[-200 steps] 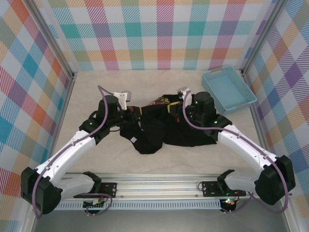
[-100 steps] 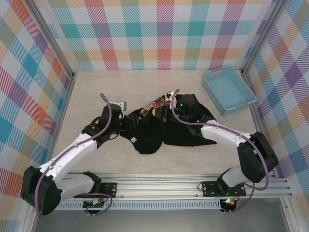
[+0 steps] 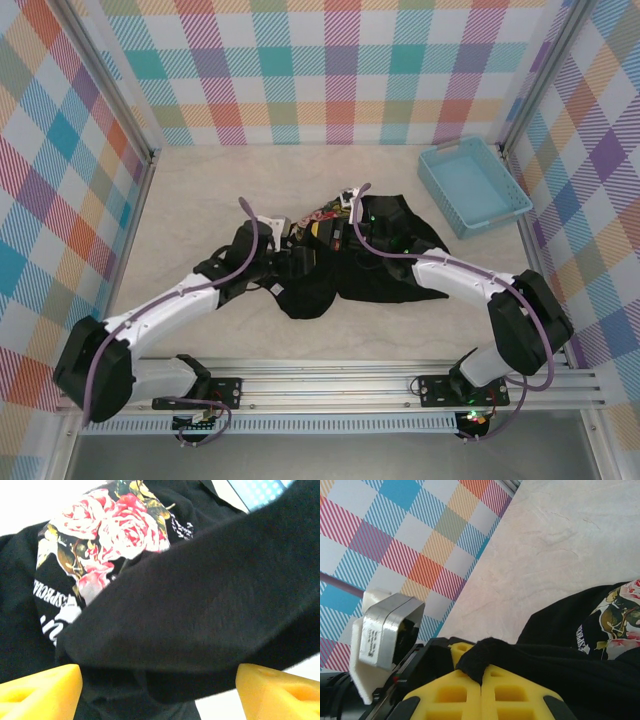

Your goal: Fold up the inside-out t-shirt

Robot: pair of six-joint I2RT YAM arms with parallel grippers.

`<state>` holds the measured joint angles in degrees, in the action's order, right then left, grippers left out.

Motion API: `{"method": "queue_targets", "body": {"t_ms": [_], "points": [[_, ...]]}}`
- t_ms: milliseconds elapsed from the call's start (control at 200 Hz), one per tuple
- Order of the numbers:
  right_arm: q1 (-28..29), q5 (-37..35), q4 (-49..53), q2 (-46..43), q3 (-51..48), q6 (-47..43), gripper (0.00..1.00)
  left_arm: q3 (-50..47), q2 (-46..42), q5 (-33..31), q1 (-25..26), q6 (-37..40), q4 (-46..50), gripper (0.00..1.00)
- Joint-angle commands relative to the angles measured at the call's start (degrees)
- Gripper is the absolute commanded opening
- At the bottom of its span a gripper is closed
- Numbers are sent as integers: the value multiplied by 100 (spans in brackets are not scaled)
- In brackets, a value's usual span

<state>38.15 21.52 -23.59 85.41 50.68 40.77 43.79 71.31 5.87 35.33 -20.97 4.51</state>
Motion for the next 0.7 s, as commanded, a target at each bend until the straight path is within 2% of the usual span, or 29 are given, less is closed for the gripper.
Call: {"method": "queue_targets", "body": {"t_ms": [0, 115, 260, 340, 485, 625, 695], "points": [[43, -89, -212, -202, 49, 29, 0, 269, 192, -878, 42, -129, -405, 80], [43, -175, -77, -337, 14, -71, 0, 298, 377, -1512, 18, -231, -558, 73], [43, -317, -15, -501, -53, -193, 0, 599, 757, -2073, 1, -175, -146, 55], [43, -430, 67, -605, -64, -323, 0, 623, 821, -2344, -38, -110, 31, 48], [43, -626, 237, -769, -75, -586, 0, 574, 745, -2324, -206, -29, 161, 35], [43, -850, 473, -874, -47, -843, 0, 558, 600, -1980, -347, 42, 330, 19], [43, -1078, 741, -931, 0, -1047, 0, 545, 482, -1705, -378, 95, 462, 17]]}}
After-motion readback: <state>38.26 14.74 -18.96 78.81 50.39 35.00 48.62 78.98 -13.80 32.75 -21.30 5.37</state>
